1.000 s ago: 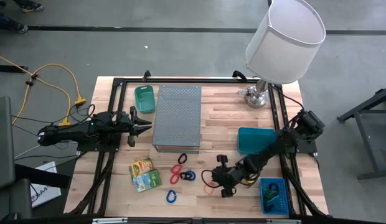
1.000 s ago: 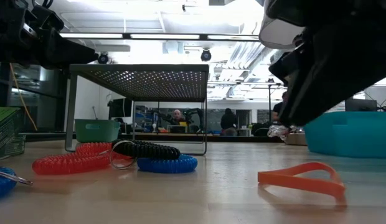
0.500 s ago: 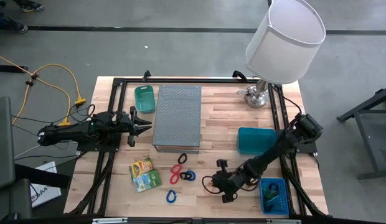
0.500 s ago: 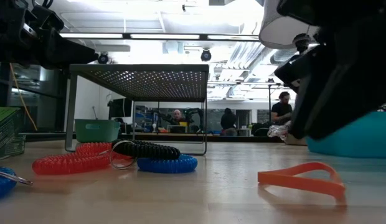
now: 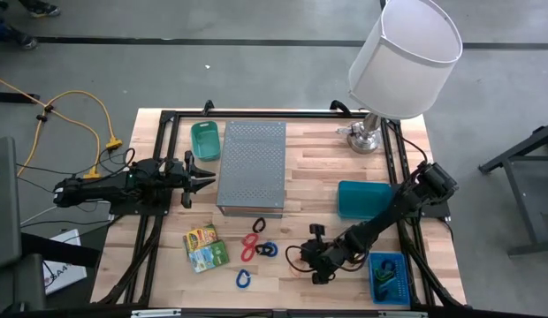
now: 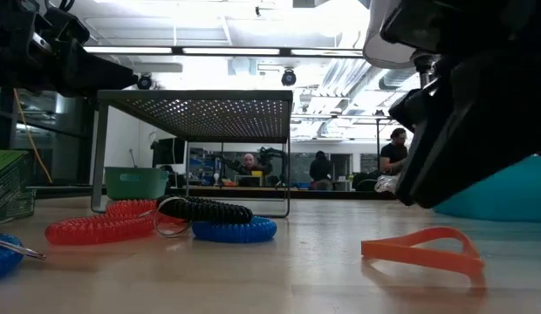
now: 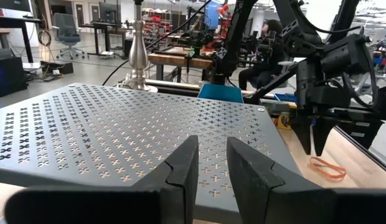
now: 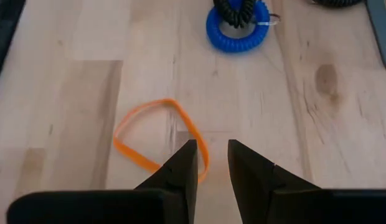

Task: Pick & Place Office Desk Supplies
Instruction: Put the orange rubberband into the blue basket

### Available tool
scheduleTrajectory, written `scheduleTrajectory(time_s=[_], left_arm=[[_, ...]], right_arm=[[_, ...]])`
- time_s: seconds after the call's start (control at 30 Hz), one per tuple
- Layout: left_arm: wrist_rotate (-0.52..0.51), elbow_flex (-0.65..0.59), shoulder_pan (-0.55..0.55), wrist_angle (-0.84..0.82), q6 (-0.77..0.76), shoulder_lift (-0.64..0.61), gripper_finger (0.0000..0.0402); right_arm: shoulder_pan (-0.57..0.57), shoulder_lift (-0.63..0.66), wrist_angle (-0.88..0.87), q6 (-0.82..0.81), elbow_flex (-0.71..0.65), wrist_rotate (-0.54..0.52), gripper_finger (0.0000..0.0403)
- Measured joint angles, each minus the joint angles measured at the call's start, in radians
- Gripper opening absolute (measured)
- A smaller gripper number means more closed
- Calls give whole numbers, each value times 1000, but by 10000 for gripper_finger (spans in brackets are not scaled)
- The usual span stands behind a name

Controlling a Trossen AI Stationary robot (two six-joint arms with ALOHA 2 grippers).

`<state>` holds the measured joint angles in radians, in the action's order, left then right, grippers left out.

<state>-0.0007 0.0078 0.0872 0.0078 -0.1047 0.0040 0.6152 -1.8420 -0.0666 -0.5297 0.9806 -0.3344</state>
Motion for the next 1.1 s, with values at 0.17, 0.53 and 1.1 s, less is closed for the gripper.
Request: scheduleTrajectory(time_s=[0.17,0.53,1.1], left_arm=[[0,0,0,0,0,0,79],[0,0,0,0,0,0,79],[0,0,0,0,0,0,79]], right_arm=[[0,0,-11,-9,0,1,78],[3,-16,-31,-46,0,23,78],[3,-16,-5,-129,0,23,78]])
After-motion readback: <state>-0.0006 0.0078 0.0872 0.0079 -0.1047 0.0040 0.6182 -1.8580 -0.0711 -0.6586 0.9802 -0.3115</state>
